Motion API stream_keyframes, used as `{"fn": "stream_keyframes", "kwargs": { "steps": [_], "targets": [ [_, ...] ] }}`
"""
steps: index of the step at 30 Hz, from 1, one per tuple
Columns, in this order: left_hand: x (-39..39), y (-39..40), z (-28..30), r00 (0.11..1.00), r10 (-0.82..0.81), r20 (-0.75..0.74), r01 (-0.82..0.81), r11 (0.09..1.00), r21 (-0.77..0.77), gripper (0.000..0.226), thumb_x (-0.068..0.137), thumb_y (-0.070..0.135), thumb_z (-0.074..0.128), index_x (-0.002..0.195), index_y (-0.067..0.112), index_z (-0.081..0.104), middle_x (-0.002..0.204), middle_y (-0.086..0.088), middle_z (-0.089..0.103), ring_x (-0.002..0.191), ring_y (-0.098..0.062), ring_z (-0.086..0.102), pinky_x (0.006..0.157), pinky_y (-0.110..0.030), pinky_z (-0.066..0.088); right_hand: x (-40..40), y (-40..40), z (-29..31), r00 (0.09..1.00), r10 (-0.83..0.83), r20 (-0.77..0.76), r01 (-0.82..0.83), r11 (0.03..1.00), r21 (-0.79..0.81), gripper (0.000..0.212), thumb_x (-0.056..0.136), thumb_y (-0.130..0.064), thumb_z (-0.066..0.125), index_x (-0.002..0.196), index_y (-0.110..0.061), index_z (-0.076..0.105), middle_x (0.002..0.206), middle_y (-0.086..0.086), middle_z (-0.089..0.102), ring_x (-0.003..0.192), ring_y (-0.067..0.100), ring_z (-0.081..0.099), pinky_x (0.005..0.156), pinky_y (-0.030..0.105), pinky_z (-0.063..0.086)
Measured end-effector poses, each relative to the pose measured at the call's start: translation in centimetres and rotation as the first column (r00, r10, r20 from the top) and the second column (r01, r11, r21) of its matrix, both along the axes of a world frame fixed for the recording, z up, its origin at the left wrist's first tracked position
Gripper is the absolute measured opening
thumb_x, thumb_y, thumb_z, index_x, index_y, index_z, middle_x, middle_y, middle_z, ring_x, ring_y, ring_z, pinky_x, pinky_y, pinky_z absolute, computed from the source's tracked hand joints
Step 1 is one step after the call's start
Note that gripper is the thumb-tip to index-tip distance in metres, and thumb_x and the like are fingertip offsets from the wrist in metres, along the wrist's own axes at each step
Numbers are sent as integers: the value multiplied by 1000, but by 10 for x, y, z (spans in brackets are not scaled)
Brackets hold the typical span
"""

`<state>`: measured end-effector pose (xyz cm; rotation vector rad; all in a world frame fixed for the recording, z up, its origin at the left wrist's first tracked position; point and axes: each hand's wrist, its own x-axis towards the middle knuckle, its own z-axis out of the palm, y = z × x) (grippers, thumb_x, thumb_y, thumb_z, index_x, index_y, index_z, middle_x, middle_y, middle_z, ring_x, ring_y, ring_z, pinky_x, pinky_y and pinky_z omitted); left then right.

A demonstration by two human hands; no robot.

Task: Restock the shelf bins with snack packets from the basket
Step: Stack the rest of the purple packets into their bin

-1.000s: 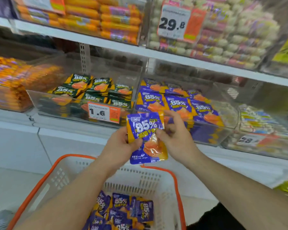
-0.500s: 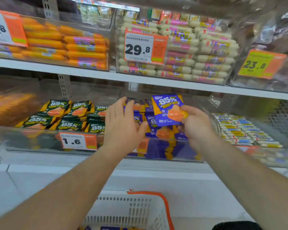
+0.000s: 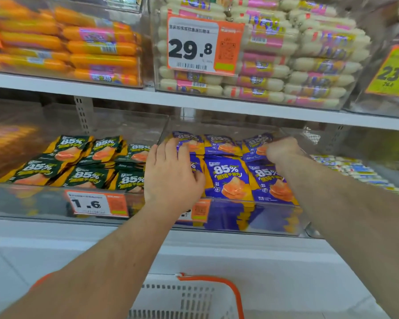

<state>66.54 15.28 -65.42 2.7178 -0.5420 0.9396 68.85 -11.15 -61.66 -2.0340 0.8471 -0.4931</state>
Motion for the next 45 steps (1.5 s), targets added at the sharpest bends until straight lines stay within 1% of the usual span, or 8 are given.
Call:
{"fn": "stream_keyframes", "kwargs": {
  "steps": [7,17,20,24,27,34,40,45],
  "targets": [
    [2,0,-1,1000,11,16,-11,1000,6,60,74,43,41,119,7,58,126,-15,56,116,-35,53,110,-48,30,8,23,1,963,-160,-219,54,904,-423,31,97,-22,53,114,3,61,118,19,65,114,35,58,104,42,42],
    [2,1,-1,1000,2,-7,-2,1000,9,57,78,46,44,122,10,55,127,-11,55,117,-30,52,113,-47,27,13,22,-2,926,-145,-348,-11,913,-408,35,98,-31,49,117,-2,56,99,13,57,112,33,55,102,39,40],
    [2,1,-1,1000,-3,-11,3,1000,4,55,78,45,46,120,11,55,126,-10,56,116,-29,52,113,-47,26,8,25,1,922,-163,-352,-3,905,-426,35,93,-32,54,114,-5,59,114,14,62,116,34,51,98,37,40],
    [0,2,4,997,-38,-68,38,999,-10,53,81,43,49,124,12,51,128,-9,54,120,-29,50,115,-46,21,-9,52,11,970,-175,-167,71,867,-494,31,89,-28,52,106,-6,66,117,18,64,116,38,53,96,42,46],
    [-4,7,10,984,-154,-93,138,978,-159,51,81,34,59,128,15,50,129,-5,54,122,-26,49,115,-41,20,-30,99,22,991,4,134,60,880,-472,28,93,-27,50,103,-11,70,106,14,70,104,35,61,85,37,48],
    [-47,60,-13,971,-218,101,240,849,-470,37,66,26,62,101,19,56,94,3,60,88,-20,56,84,-29,22,-82,234,-3,805,401,438,-247,896,-368,21,80,-25,50,59,-25,48,54,-10,47,66,13,48,63,30,34],
    [-78,121,-112,936,-241,-257,89,867,-490,30,76,23,59,104,16,55,98,0,59,92,-24,55,79,-33,25,-92,282,-105,777,580,244,-512,808,-290,28,79,-20,51,54,-27,41,52,-9,43,61,16,46,58,35,37],
    [-84,147,-185,649,-52,-759,-82,987,-138,37,87,26,57,123,23,51,123,4,57,109,-21,56,92,-36,38,-94,281,-231,762,578,-293,-624,777,-89,30,94,-21,45,65,-20,42,63,-1,46,64,21,47,59,34,36]
  ]
}}
